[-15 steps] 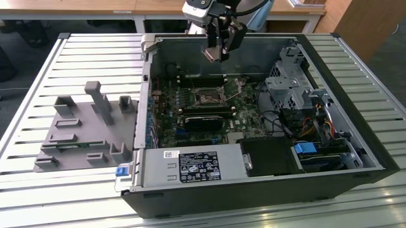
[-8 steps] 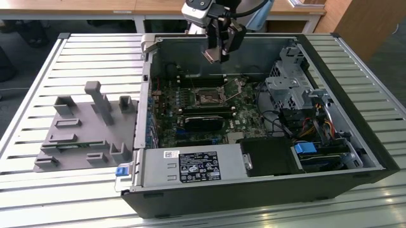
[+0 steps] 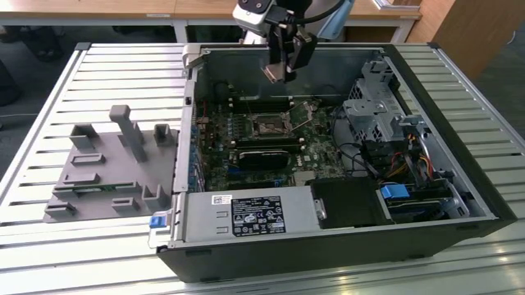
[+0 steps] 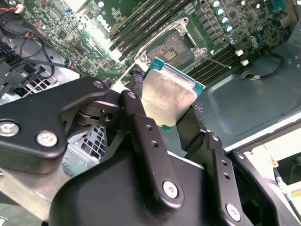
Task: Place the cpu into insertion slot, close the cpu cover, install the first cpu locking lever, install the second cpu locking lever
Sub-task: 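Place the cpu into insertion slot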
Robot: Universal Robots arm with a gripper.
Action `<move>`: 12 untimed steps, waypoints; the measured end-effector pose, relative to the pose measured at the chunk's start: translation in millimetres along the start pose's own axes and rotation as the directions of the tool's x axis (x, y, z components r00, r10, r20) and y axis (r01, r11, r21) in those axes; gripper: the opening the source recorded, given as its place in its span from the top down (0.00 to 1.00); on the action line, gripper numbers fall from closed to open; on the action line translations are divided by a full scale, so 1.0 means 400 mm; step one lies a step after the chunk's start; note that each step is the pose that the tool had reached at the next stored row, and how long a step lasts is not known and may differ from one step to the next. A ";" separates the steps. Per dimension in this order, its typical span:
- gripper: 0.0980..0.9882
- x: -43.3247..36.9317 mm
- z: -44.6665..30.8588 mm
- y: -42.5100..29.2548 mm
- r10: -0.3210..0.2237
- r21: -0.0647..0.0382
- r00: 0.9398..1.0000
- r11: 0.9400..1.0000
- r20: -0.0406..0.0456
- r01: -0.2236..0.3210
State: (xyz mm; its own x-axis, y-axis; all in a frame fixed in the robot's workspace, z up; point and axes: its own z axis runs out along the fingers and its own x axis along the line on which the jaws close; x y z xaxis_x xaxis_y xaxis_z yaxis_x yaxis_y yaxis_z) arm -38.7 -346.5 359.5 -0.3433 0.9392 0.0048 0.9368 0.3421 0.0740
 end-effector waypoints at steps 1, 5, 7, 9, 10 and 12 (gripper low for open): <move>0.51 0.000 0.001 0.000 0.005 0.000 1.000 1.000 0.001 -0.005; 0.51 0.000 0.003 0.000 0.024 0.000 1.000 1.000 0.003 -0.024; 0.51 0.003 0.005 0.000 0.031 0.001 1.000 1.000 0.005 -0.031; 0.51 0.008 0.010 0.002 0.033 0.002 0.999 0.999 0.007 -0.033; 0.51 0.010 0.014 0.003 0.034 0.002 0.999 0.999 0.008 -0.034; 0.51 0.014 0.022 0.003 0.045 0.002 0.999 0.999 0.010 -0.045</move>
State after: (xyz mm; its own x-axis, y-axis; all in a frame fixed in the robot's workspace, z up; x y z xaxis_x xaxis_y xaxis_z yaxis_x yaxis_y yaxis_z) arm -38.7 -340.5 350.8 -0.3004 0.9538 -0.0014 0.9514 0.2997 0.0715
